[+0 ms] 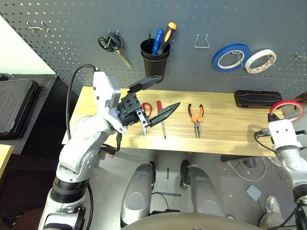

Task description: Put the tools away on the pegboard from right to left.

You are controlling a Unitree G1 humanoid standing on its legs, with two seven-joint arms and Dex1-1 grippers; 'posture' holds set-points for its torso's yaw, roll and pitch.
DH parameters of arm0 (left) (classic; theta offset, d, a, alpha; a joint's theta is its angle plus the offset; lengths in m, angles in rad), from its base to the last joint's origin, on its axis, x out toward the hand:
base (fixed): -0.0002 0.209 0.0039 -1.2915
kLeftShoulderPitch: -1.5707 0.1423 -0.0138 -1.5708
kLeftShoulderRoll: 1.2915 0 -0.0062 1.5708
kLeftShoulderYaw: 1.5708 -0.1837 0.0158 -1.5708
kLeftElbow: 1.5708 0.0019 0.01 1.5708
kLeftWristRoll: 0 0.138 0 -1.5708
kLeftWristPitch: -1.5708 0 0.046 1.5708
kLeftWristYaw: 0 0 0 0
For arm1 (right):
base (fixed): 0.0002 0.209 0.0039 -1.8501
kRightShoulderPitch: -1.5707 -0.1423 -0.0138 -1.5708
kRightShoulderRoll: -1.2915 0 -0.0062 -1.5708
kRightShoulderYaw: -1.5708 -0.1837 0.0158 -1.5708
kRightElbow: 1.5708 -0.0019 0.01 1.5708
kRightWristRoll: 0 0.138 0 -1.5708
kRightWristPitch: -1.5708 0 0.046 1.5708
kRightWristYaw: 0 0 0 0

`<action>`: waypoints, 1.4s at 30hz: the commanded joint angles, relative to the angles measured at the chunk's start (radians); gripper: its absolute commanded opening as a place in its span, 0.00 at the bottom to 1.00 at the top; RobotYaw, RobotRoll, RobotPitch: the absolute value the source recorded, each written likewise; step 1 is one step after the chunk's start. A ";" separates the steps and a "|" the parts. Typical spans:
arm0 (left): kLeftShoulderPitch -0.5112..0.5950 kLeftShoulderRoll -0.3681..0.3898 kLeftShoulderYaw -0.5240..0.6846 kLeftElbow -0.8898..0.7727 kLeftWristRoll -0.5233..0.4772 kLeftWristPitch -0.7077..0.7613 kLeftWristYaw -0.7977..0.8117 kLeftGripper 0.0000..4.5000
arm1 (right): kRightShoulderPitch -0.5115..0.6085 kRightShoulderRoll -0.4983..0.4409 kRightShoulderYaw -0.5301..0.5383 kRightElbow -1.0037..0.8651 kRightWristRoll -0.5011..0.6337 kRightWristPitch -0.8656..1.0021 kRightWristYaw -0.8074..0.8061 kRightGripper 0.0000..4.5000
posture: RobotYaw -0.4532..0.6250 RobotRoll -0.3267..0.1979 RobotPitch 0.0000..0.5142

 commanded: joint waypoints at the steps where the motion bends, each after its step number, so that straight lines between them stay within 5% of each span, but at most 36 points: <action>1: -0.006 0.002 -0.018 -0.022 -0.025 0.019 -0.008 1.00 | 0.016 -0.041 -0.041 0.015 0.017 -0.050 -0.016 0.00 | 0.63 0.62 0.36; 11: -0.052 0.008 -0.036 0.005 -0.026 0.020 -0.043 1.00 | -0.113 -0.108 -0.042 0.008 0.031 -0.033 0.045 0.00 | 0.58 0.62 0.35; 31: -0.066 0.031 -0.032 0.000 -0.017 0.043 -0.035 1.00 | -0.609 -0.123 0.097 0.291 -0.064 0.431 0.244 0.00 | 0.61 0.62 0.35; 36: -0.065 0.041 -0.031 -0.003 -0.016 0.046 -0.029 1.00 | -0.688 -0.100 0.069 0.320 -0.045 0.511 0.175 0.00 | 0.62 0.62 0.35; 42: -0.056 0.047 -0.029 -0.005 -0.013 0.050 -0.021 1.00 | -0.653 -0.083 0.061 0.290 -0.047 0.320 0.105 0.43 | 0.62 0.62 0.37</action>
